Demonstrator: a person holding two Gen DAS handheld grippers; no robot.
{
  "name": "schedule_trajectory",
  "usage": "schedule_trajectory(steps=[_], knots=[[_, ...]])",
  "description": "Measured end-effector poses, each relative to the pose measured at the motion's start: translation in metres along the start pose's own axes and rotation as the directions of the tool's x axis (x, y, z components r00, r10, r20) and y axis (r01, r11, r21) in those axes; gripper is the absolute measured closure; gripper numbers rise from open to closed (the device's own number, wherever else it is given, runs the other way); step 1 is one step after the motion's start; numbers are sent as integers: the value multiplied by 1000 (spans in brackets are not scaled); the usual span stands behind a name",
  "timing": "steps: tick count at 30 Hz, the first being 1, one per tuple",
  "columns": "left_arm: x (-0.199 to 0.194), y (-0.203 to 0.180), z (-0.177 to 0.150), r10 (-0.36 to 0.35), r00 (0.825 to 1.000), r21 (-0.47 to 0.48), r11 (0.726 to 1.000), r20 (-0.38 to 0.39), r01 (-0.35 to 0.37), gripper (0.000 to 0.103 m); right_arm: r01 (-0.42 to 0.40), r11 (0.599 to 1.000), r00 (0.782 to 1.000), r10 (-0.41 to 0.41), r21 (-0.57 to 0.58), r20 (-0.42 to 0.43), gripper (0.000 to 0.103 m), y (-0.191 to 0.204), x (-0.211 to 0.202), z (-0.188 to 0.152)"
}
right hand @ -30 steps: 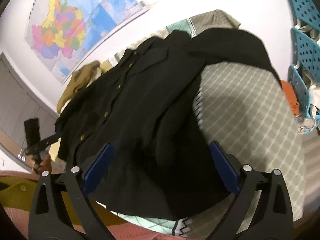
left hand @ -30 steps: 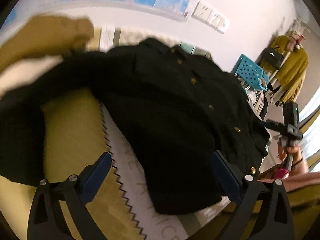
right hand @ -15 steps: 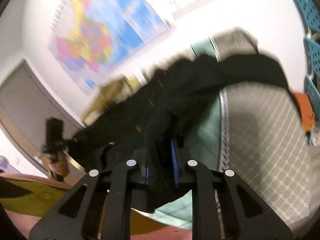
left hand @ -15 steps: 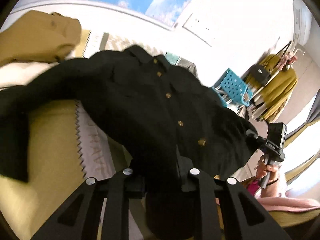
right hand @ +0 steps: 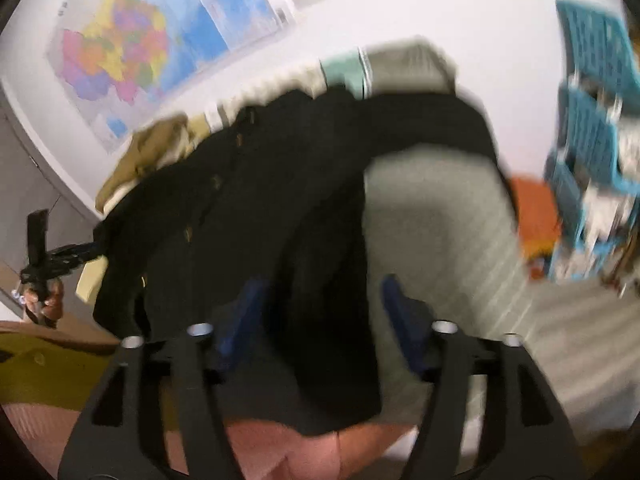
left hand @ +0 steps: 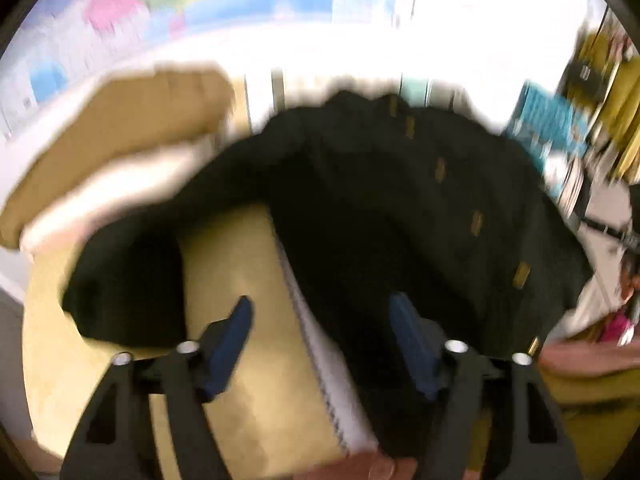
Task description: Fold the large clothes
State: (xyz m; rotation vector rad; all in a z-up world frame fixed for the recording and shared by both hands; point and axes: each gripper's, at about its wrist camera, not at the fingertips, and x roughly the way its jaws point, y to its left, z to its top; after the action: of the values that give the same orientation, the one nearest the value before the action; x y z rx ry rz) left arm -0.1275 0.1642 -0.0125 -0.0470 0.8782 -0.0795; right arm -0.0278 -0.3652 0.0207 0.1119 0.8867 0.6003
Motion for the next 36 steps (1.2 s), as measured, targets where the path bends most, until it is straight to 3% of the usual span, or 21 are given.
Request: schedule_trajectory(steps=[3,6,8,11,13,17,20,21,23,27,29,31,36], knots=[[-3,-5,27,17,995,51,998,103,-22,23,13,996,997,-6,-87,80,27,16,0,32],[29,-15,66,35,993,78,996,116,-44,23,-23,987,994,40,-159,105,27,36,34,70],[60,-21,95,-15,996,81,997,89,8,24,-67,980,994,82,-185,72,28,48,63,91],[114,-40,128,-21,999,102,995,50,16,26,-87,968,996,87,-236,-12,31,79,136,129],[152,-52,147,8,1000,112,994,26,-11,29,-86,963,996,75,-256,-53,37,93,175,149],[219,-63,174,71,997,141,988,-30,-67,32,-63,959,990,25,-278,-139,39,114,246,174],[255,-59,190,87,994,143,987,-70,-76,36,-33,967,989,-6,-254,-150,39,112,274,182],[261,-57,194,79,994,137,988,-81,-68,42,-29,969,989,-9,-247,-149,39,111,279,185],[279,-49,200,46,991,102,994,-124,-33,45,-18,966,990,-20,-257,-143,39,110,287,190],[289,-44,205,14,992,81,997,-124,-4,61,6,963,987,-50,-270,-154,54,107,303,193],[290,-44,207,-3,993,82,997,-120,13,65,4,953,989,-48,-303,-139,66,109,302,193],[291,-43,209,-26,992,74,997,-120,35,67,-3,940,990,-45,-341,-131,89,117,300,192],[286,-40,216,-67,992,49,996,-109,73,71,-10,958,994,-22,-285,-109,98,111,293,203]])
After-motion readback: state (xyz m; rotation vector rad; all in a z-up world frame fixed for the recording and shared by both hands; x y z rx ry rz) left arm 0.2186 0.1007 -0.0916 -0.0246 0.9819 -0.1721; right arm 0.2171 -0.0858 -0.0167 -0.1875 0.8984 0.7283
